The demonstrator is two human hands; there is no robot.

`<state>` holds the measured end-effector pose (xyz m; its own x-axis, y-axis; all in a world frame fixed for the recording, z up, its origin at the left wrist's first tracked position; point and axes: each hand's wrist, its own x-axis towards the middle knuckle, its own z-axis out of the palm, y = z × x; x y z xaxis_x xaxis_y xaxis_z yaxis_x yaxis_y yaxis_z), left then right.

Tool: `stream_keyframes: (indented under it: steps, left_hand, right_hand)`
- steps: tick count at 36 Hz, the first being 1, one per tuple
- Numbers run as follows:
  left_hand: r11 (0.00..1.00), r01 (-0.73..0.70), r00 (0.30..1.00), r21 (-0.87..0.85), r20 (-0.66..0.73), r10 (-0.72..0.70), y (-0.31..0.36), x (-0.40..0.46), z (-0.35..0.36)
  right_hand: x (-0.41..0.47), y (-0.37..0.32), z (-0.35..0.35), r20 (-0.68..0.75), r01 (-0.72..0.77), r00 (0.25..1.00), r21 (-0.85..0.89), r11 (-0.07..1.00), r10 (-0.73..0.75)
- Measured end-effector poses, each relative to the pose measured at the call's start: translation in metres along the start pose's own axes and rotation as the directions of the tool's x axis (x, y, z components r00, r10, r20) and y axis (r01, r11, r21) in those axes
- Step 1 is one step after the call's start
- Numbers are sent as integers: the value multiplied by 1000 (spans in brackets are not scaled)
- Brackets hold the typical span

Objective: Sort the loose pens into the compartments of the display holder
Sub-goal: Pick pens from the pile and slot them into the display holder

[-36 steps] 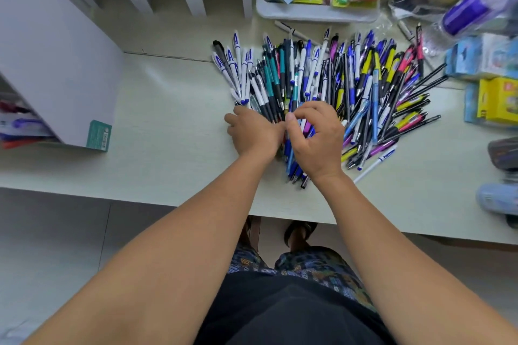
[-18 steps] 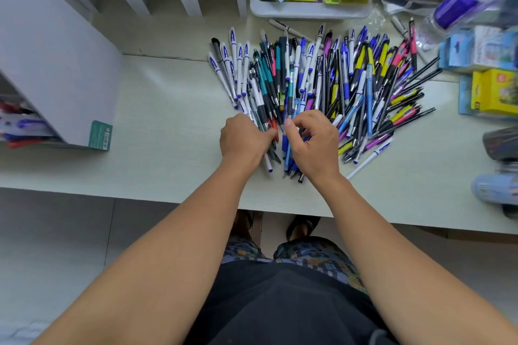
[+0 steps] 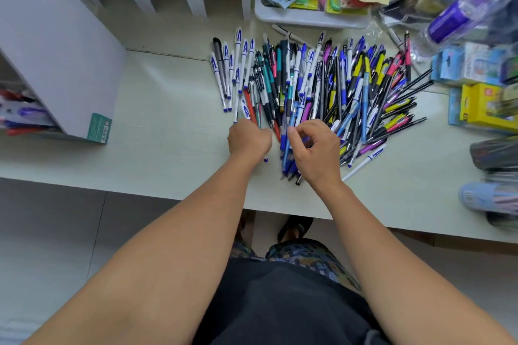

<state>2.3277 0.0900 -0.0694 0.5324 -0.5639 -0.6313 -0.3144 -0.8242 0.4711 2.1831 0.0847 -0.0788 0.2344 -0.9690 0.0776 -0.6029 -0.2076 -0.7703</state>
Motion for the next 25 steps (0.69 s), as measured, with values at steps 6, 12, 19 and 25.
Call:
stream_keyframes:
  steps: [6, 12, 19, 25]
  left_hand:
    - [942, 122, 929, -312, 371, 2, -27, -1, -45]
    - [916, 165, 839, -366, 541, 65, -62, -12, -101]
    - [890, 142, 805, -433, 574, 152, -83, -10, -139]
    - [940, 55, 784, -336, 598, 168, -77, 15, -141]
  right_hand:
    - [3, -6, 5, 8, -31, 1000, 33, 999, 30]
    - [16, -36, 22, 73, -70, 995, 121, 990, 61]
    - [39, -98, 54, 453, -513, 821, 319, 797, 348]
    - [60, -133, 98, 619, -787, 610, 400, 471, 494]
